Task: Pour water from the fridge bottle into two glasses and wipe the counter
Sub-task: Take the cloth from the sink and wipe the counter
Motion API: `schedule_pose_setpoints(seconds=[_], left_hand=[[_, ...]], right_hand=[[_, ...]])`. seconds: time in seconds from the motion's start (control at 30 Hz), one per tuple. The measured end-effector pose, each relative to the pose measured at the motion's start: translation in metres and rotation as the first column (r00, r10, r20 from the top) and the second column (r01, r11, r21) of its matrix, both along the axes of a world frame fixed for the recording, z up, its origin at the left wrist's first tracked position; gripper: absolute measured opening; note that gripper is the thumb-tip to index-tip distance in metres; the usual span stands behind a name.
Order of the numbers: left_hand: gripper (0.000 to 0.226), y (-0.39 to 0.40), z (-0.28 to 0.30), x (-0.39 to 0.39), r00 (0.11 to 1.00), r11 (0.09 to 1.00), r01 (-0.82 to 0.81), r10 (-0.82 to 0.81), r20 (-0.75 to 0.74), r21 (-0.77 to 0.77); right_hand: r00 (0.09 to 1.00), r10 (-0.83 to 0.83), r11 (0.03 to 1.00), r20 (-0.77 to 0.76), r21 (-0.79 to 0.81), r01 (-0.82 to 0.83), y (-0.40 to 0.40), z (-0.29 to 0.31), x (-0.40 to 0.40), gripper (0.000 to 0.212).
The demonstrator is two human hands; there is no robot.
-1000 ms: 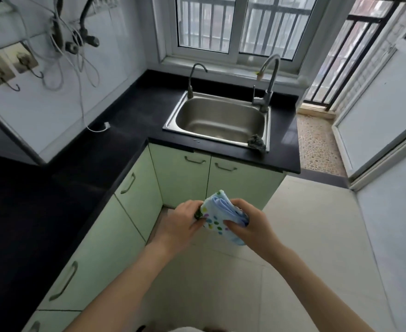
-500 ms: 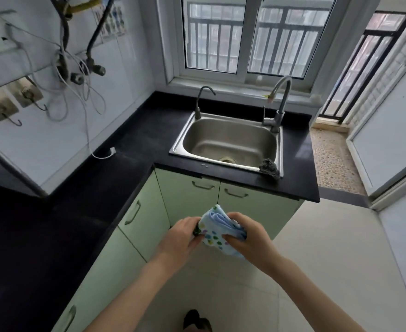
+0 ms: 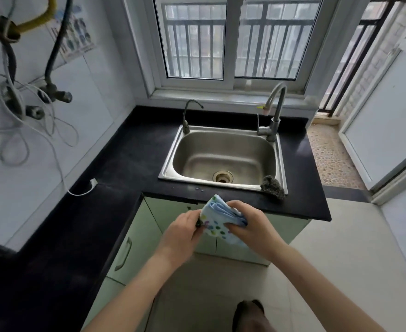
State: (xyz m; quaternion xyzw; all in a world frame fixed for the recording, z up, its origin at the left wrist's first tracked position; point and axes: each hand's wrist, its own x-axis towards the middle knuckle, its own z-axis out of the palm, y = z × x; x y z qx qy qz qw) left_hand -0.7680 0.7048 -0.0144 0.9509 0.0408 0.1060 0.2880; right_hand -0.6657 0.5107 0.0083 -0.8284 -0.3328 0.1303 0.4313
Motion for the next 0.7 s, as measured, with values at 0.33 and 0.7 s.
schedule_pose_setpoints(seconds=[0.33, 0.7], left_hand=[[0.028, 0.013, -0.007, 0.132, 0.979, 0.978, -0.204, 0.204, -0.018, -0.029], [0.030, 0.041, 0.007, 0.246, 0.861, 0.862, -0.506, 0.502, -0.079, -0.043]], right_hand=[[0.981, 0.189, 0.982, 0.032, -0.030, -0.188, 0.038, -0.013, 0.165, 0.042], [0.874, 0.475, 0.880, 0.098, -0.081, -0.469, 0.117, 0.004, 0.319, 0.036]])
